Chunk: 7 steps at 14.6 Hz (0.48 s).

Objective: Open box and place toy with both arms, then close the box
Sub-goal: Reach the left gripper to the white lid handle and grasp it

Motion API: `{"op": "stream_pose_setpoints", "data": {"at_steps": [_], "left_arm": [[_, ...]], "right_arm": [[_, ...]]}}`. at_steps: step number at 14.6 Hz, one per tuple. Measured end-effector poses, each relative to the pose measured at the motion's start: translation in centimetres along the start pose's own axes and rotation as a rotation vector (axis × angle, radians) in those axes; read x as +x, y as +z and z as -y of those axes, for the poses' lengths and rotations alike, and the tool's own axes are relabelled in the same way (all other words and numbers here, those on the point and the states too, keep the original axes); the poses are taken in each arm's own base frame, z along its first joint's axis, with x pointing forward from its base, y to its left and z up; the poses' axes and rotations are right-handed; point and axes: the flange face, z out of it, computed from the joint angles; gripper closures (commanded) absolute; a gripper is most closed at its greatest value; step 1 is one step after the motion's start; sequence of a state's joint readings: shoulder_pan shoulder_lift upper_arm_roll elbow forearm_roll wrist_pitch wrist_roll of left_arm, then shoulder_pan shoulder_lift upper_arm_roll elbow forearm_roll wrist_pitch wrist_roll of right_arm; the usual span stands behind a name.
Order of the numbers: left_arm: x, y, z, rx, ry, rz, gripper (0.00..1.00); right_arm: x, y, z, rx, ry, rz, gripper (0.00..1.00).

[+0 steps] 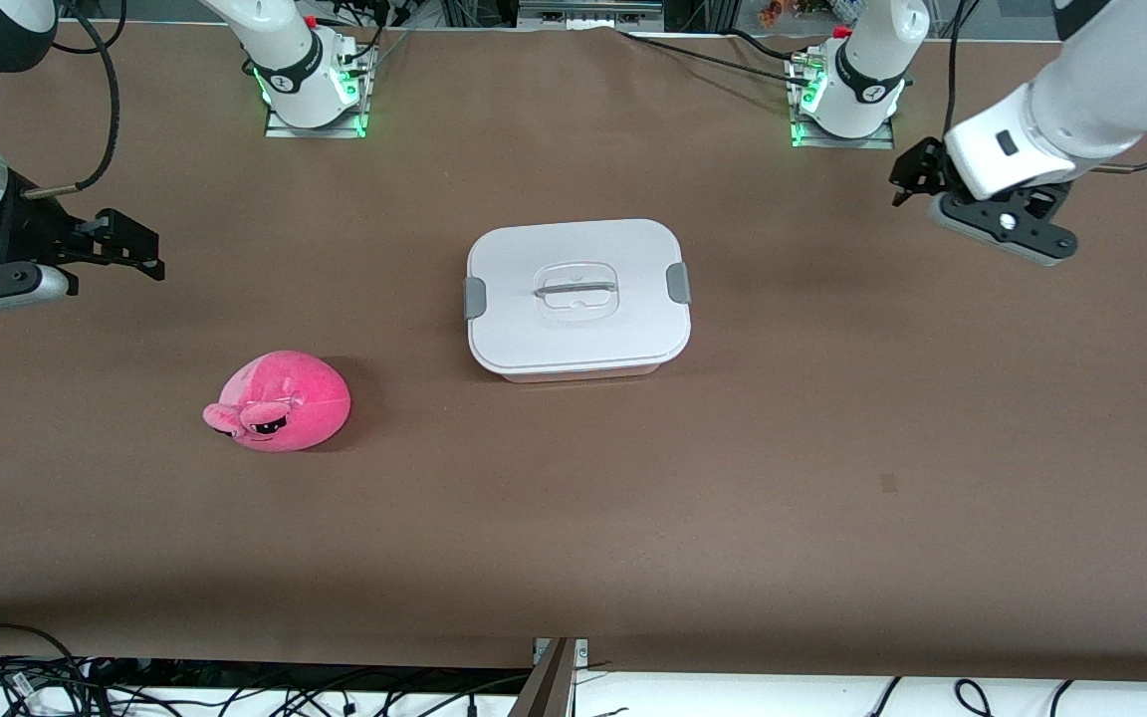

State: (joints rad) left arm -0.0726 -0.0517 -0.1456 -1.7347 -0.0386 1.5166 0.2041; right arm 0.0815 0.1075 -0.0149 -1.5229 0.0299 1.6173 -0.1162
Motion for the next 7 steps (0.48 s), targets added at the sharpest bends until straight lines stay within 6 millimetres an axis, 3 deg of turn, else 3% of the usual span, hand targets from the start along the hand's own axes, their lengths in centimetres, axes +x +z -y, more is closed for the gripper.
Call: {"op": "stream_pose_setpoints", "data": {"at_steps": [4, 7], "left_arm": [[2.8, 0.9, -1.8, -0.093, 0.181, -0.012, 0.00], [6.8, 4.0, -7.1, -0.158, 0.376, -0.011, 0.00]], "right_arm": [[0.0, 0.1, 0.0, 0.000, 0.000, 0.002, 0.00], [0.1, 0.4, -0.1, 0.000, 0.001, 0.007, 0.00]]}}
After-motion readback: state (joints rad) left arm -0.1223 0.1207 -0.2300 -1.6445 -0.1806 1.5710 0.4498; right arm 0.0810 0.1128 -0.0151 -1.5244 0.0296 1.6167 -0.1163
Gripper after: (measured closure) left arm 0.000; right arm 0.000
